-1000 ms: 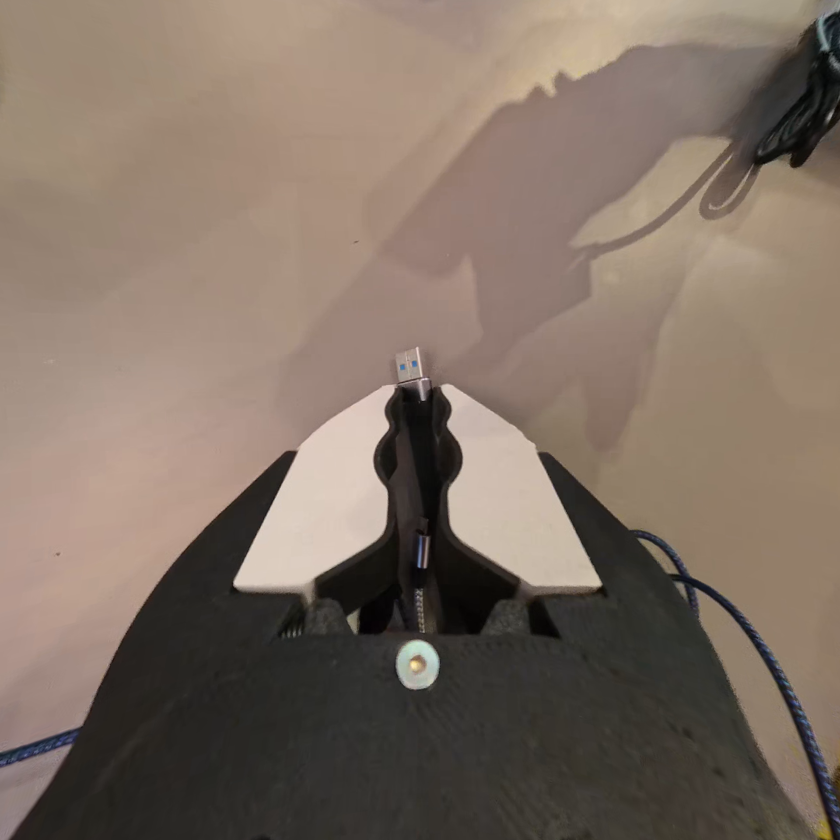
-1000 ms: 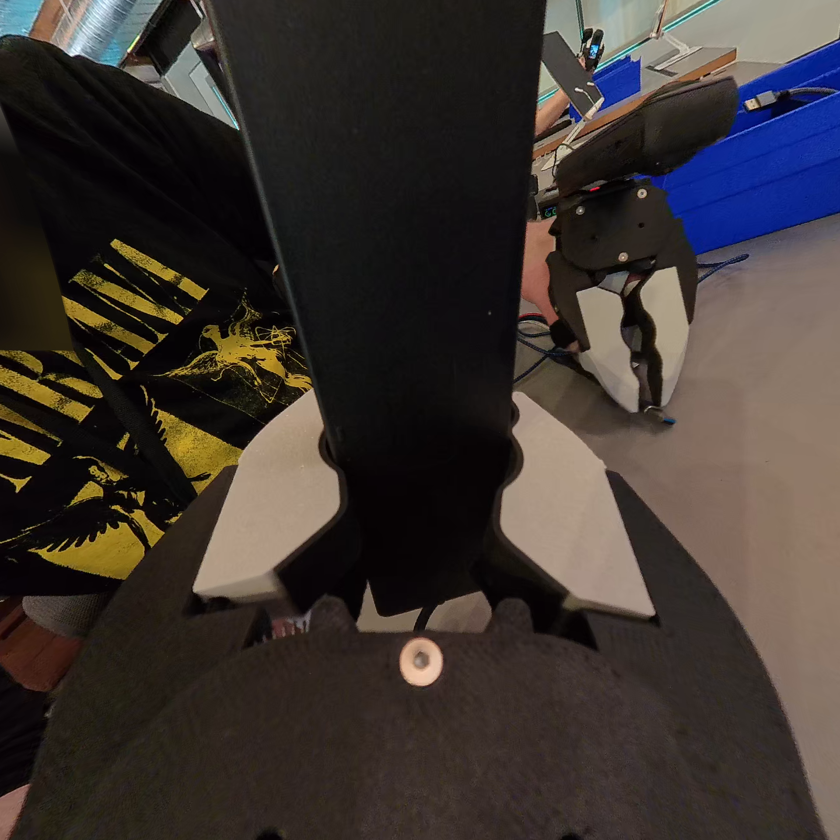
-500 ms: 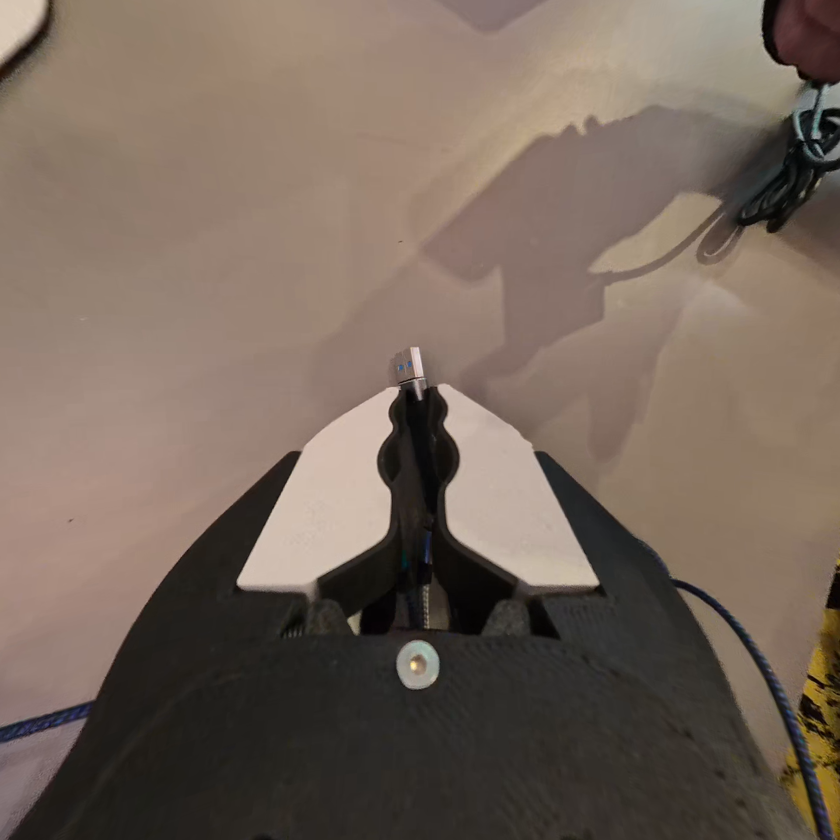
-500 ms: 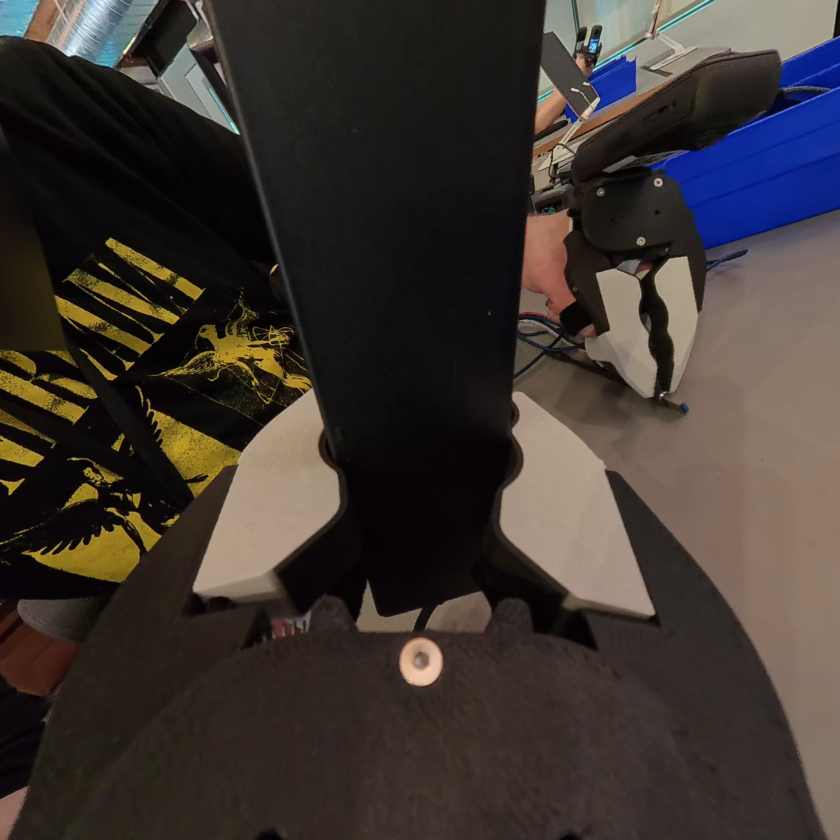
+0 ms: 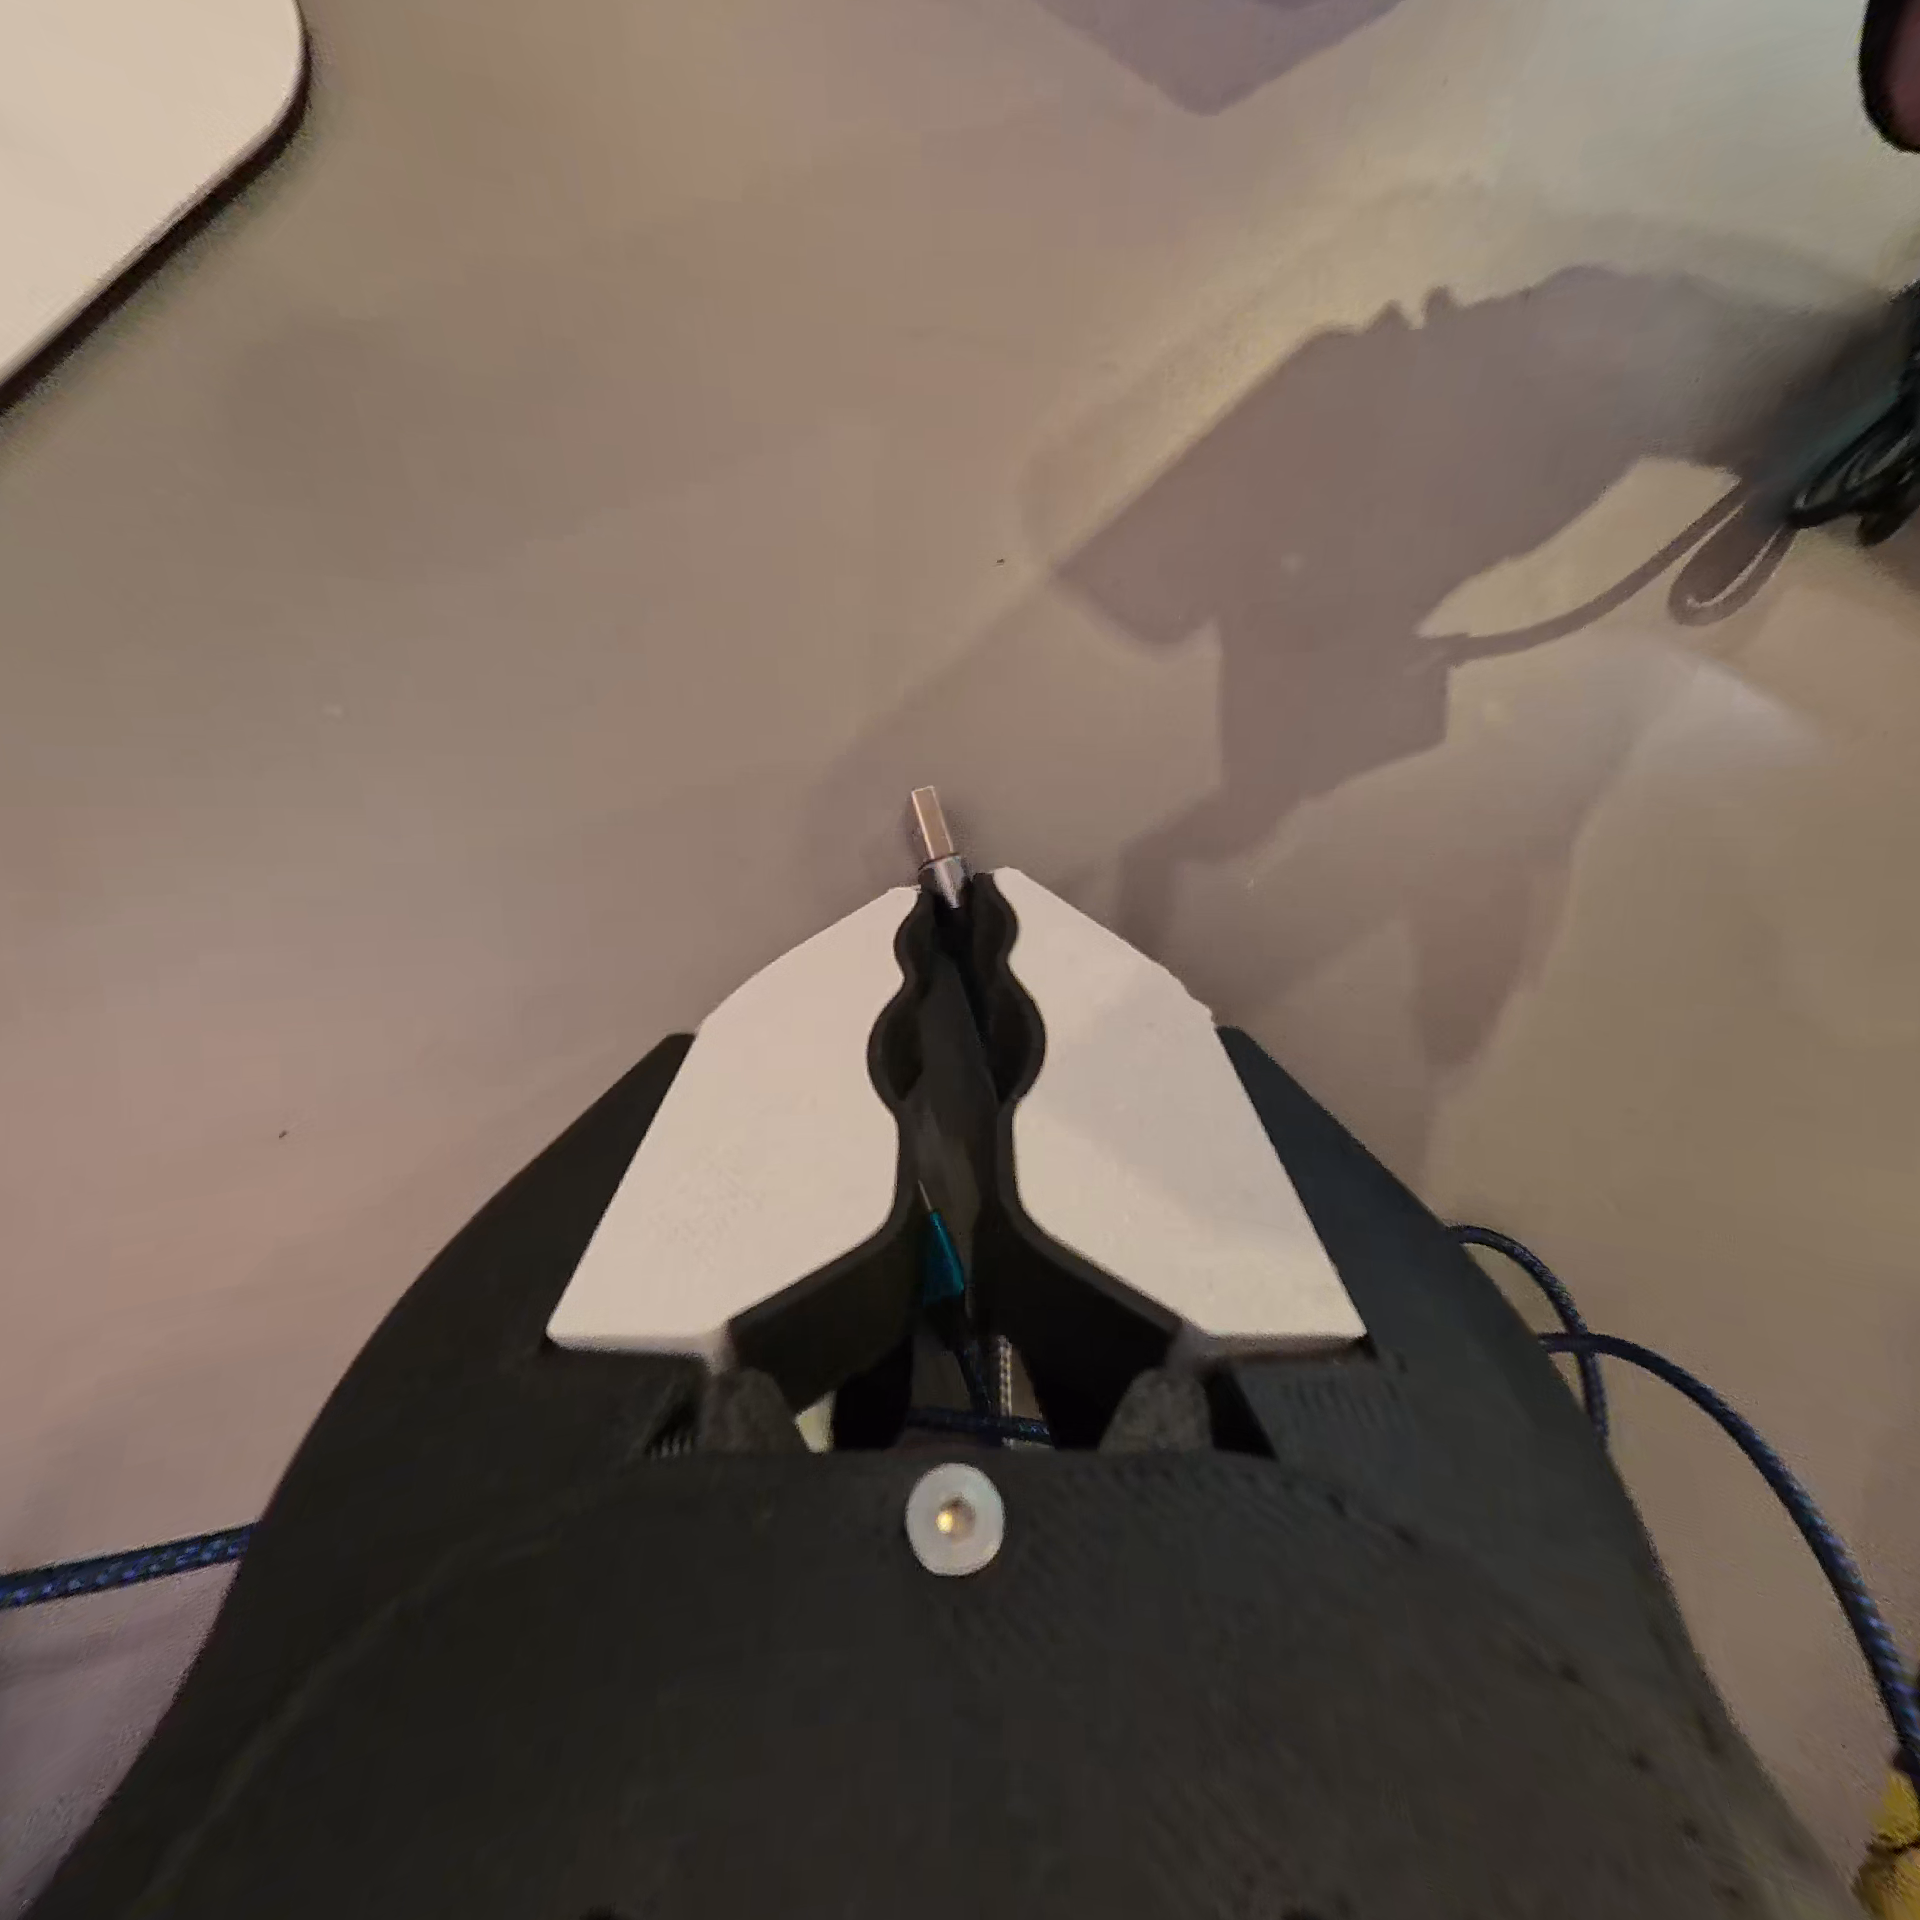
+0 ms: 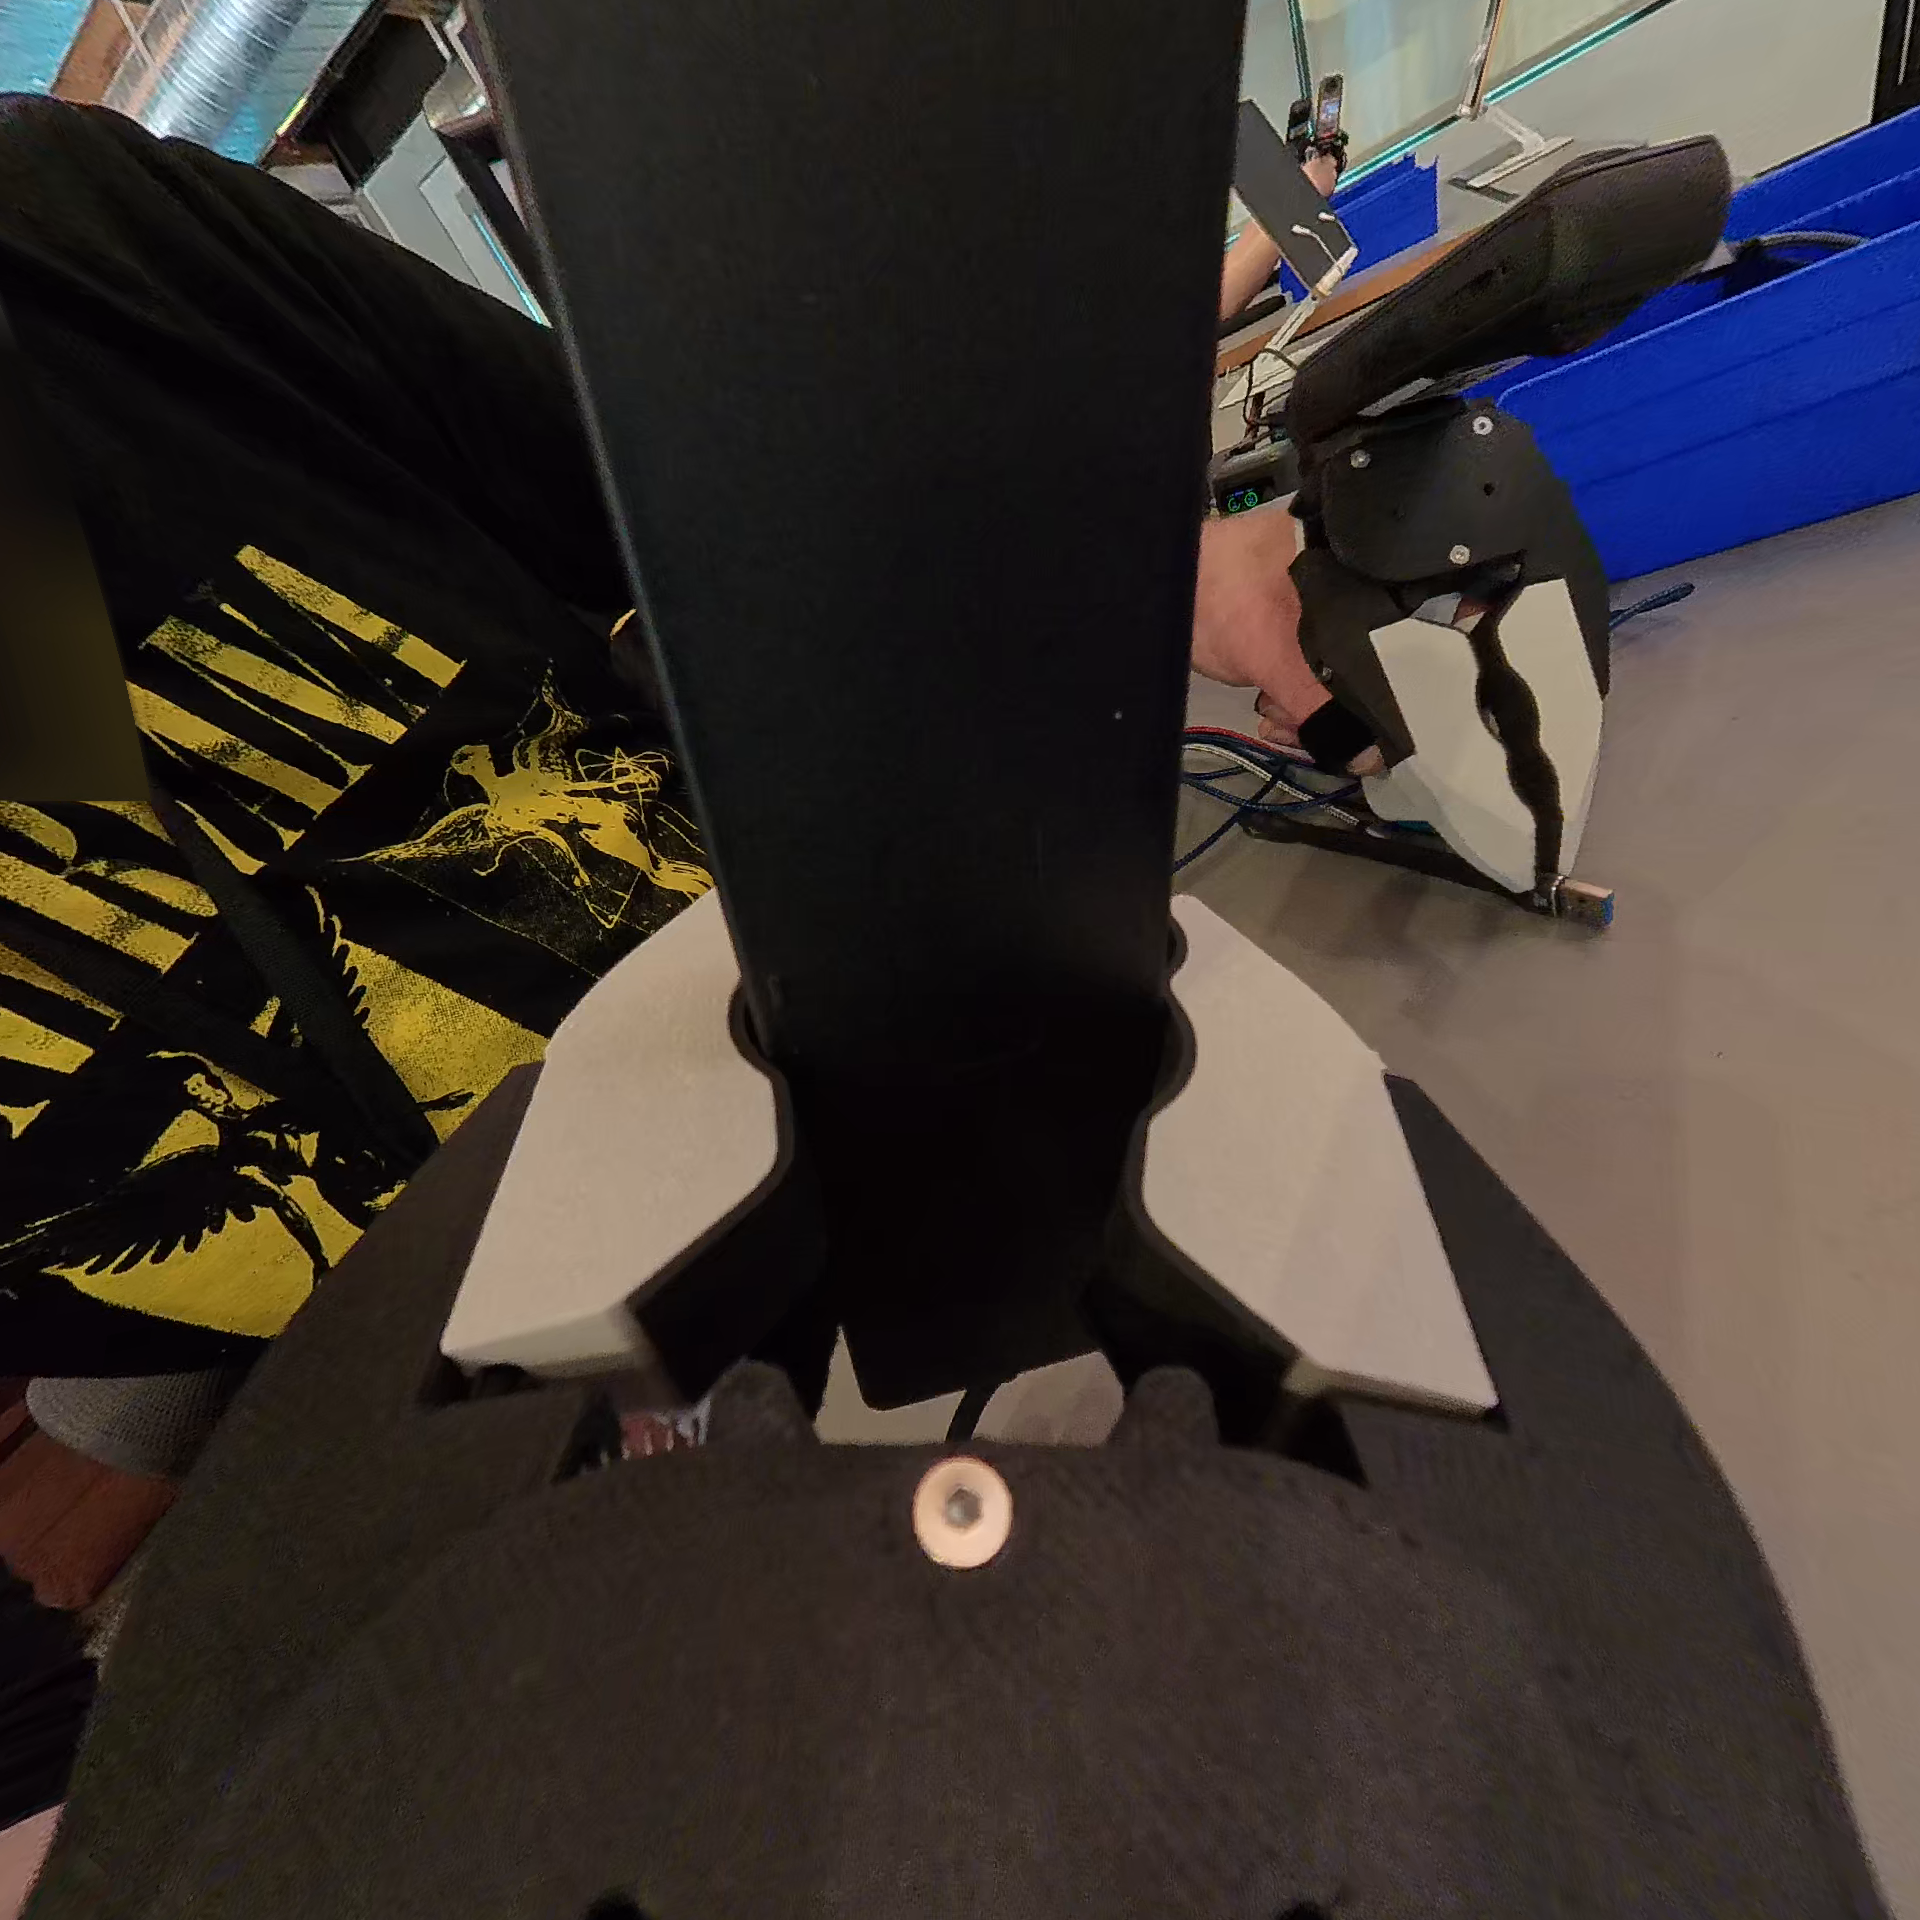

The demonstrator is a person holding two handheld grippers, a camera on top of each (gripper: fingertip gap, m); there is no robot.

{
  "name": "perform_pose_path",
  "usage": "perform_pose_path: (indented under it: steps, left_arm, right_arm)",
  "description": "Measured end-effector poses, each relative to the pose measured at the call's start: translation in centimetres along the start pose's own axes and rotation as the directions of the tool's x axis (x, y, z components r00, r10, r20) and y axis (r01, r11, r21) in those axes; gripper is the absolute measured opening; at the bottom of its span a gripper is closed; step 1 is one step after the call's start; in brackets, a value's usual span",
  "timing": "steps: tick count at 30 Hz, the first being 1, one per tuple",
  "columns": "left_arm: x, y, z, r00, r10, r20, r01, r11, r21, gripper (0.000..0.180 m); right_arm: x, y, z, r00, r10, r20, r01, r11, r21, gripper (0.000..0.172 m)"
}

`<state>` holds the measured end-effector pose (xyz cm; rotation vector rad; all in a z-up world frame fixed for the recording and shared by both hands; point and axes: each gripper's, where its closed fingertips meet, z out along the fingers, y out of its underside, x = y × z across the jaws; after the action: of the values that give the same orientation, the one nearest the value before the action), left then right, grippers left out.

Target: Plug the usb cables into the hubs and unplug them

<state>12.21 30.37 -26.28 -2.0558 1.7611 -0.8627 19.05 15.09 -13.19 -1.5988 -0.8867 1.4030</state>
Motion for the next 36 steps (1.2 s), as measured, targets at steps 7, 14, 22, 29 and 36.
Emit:
perform_pose_path:
  steps: [7,14,22,29,36]
  left_arm:
    - [-1.2,0.7,0.1,0.999,-0.020,0.043,0.023,0.998,-0.064,0.010]
    - [-1.3,0.9,0.3,0.991,0.081,0.108,-0.073,0.995,-0.074,0.009]
    - [-1.0,-1.6,-1.4,0.867,0.362,0.342,-0.359,0.930,-0.076,0.008]
    - [6.1,-11.2,-7.5,0.359,0.680,0.639,-0.772,0.601,-0.205,0.007]
    - [9.3,-13.5,-7.4,0.025,0.775,0.631,-0.826,0.372,-0.424,0.008]
  right_arm:
    - [0.0,-0.1,0.0,1.000,-0.003,-0.004,0.003,1.000,0.005,0.067]
    - [-0.1,-0.1,0.0,1.000,-0.005,-0.004,0.005,1.000,0.002,0.067]
    - [0.7,-0.6,-0.1,0.998,-0.002,-0.065,0.005,0.999,0.034,0.067]
    - [2.2,-3.4,0.2,0.991,0.122,-0.060,-0.106,0.971,0.214,0.068]
    - [3.3,-3.9,1.5,0.980,0.168,-0.106,-0.140,0.964,0.227,0.067]
